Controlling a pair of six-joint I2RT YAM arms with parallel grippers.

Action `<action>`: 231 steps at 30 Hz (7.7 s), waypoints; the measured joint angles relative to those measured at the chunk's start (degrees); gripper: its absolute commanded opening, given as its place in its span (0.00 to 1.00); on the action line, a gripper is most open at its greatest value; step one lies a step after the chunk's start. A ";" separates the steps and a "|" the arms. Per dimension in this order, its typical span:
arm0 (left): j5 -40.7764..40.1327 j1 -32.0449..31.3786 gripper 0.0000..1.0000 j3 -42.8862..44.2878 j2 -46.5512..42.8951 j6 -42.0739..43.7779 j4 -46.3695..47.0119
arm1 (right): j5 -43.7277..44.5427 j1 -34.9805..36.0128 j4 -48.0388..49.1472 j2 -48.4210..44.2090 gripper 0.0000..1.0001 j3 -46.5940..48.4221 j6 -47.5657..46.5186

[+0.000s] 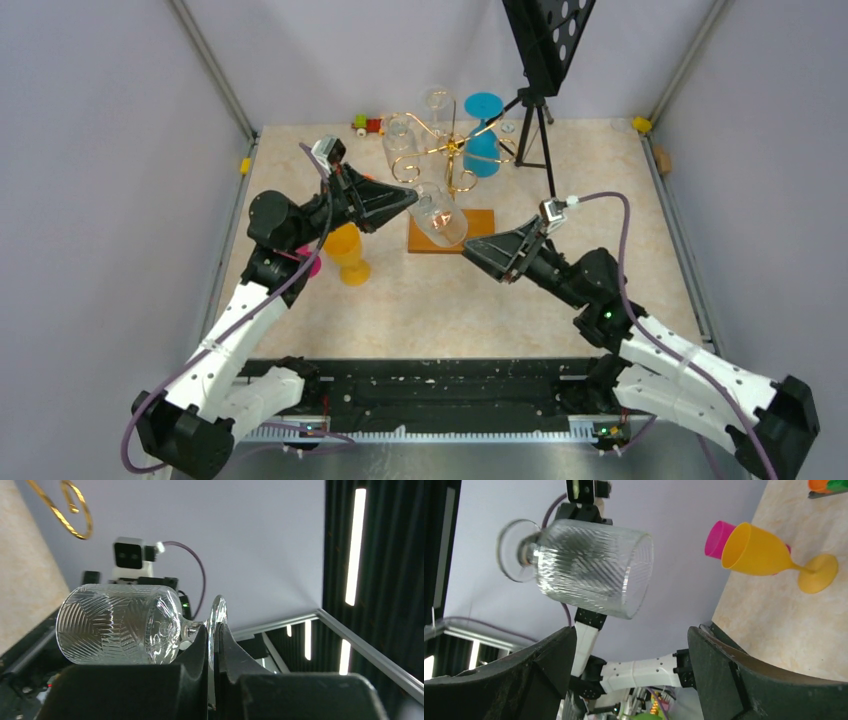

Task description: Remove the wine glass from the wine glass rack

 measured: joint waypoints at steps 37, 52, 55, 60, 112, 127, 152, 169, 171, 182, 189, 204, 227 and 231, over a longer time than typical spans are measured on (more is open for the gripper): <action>-3.85 -3.74 0.14 -3.48 -3.13 -20.15 21.62 | -6.03 7.69 61.11 22.99 0.00 4.20 -6.16; -9.73 -3.26 0.75 5.70 -7.85 11.52 -3.28 | -2.21 7.74 37.33 9.46 0.00 6.64 -19.43; -15.96 -3.13 0.77 12.63 -9.14 25.77 -17.84 | -2.32 7.74 22.01 7.02 0.00 12.04 -25.20; -35.04 -3.06 0.77 18.40 -12.94 46.12 -34.75 | -2.34 7.74 -0.37 4.31 0.00 19.56 -34.01; -76.78 -3.02 0.82 22.36 -11.39 73.55 -56.17 | 29.40 26.38 -73.68 80.61 0.10 80.35 -54.29; -76.81 -3.02 0.82 22.56 -12.48 73.72 -57.09 | 33.88 25.64 -76.85 81.00 0.32 87.08 -54.71; -64.83 -3.02 0.82 22.58 -12.46 69.55 -55.91 | 36.57 25.22 -58.05 38.14 0.40 63.45 -54.51; -36.96 2.05 0.78 22.32 9.03 58.07 -43.28 | 51.32 19.58 -47.98 12.07 0.61 41.29 -48.17; -33.75 5.03 0.77 22.32 10.91 55.36 -41.03 | 51.84 19.58 -48.17 11.37 0.61 40.76 -47.65; -14.71 13.20 0.68 19.91 21.22 37.11 -18.40 | 53.42 19.58 -48.35 6.56 0.61 37.79 -45.66; -10.40 13.57 0.49 18.75 25.38 30.18 -11.89 | 53.59 19.58 -47.89 6.58 0.61 36.70 -44.41; -9.18 13.81 0.40 18.32 28.87 23.47 -5.27 | 52.94 19.58 -49.09 9.53 0.61 36.76 -42.01; -6.67 15.80 0.34 16.50 33.53 16.02 2.29 | 51.93 19.58 -48.76 9.55 0.60 36.70 -41.16; -5.95 15.85 0.29 16.52 33.66 15.10 3.63 | 51.95 19.58 -48.76 10.01 0.60 36.70 -40.74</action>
